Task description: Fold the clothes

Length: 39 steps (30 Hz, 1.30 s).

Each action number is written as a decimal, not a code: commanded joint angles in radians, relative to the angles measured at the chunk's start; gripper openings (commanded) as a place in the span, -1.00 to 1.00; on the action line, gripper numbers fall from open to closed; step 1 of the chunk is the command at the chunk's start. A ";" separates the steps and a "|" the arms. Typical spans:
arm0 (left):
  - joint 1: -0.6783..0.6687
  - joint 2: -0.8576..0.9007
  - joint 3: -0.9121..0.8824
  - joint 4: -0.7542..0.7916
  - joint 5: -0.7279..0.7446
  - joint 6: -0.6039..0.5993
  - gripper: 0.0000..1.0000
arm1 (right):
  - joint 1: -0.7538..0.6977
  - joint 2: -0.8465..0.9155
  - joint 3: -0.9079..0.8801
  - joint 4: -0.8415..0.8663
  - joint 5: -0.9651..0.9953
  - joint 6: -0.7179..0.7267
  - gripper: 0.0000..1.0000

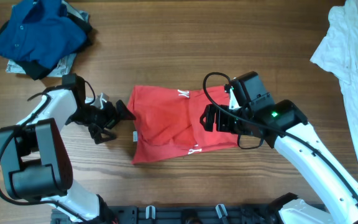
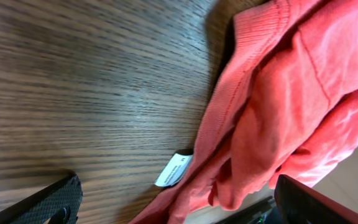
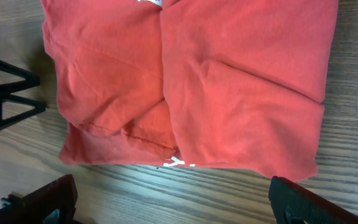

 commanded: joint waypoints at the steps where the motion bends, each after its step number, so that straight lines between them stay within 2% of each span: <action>1: -0.005 0.022 -0.021 0.021 0.025 0.024 0.99 | 0.001 -0.010 0.016 0.004 0.017 -0.018 0.99; 4: -0.050 0.023 -0.050 0.056 0.079 0.024 0.99 | 0.001 -0.010 0.016 0.006 0.017 -0.017 0.99; 11: -0.185 0.023 -0.171 0.248 0.141 0.016 0.99 | 0.001 -0.010 0.016 0.006 0.013 -0.017 0.99; 12: -0.197 0.023 -0.171 0.263 0.140 0.011 0.91 | 0.001 -0.010 0.016 0.005 0.010 -0.017 0.99; 13: -0.208 0.023 -0.171 0.301 0.132 -0.021 0.69 | 0.001 -0.010 0.016 0.005 0.009 -0.018 0.99; 16: -0.211 0.023 -0.171 0.366 0.110 -0.087 0.56 | 0.001 -0.010 0.016 -0.001 0.009 -0.018 0.99; 19: -0.211 0.023 -0.171 0.380 0.110 -0.086 0.34 | 0.001 -0.010 0.016 0.001 0.009 -0.018 0.99; 21: -0.211 0.023 -0.171 0.381 0.094 -0.086 0.09 | 0.001 -0.010 0.016 0.002 0.009 -0.017 0.99; 22: -0.211 0.023 -0.171 0.383 0.071 -0.086 -0.06 | 0.001 -0.010 0.016 0.002 0.009 -0.017 0.99; 25: -0.211 0.023 -0.171 0.399 0.052 -0.090 -0.92 | 0.001 -0.010 0.016 0.001 0.009 -0.017 0.99; 28: -0.194 0.022 -0.169 0.389 -0.071 -0.159 -0.92 | 0.001 -0.010 0.016 -0.003 0.010 -0.018 0.99; 33: -0.061 -0.060 -0.141 0.348 -0.076 -0.161 -0.92 | 0.001 -0.010 0.016 -0.034 0.087 -0.017 0.99; 35: 0.010 -0.117 -0.102 0.279 -0.150 -0.214 -0.92 | -0.018 -0.010 0.016 -0.034 0.112 0.026 0.99; 39: 0.046 -0.165 -0.006 0.126 -0.215 -0.216 -0.92 | -0.146 -0.010 0.016 -0.025 0.116 0.006 0.99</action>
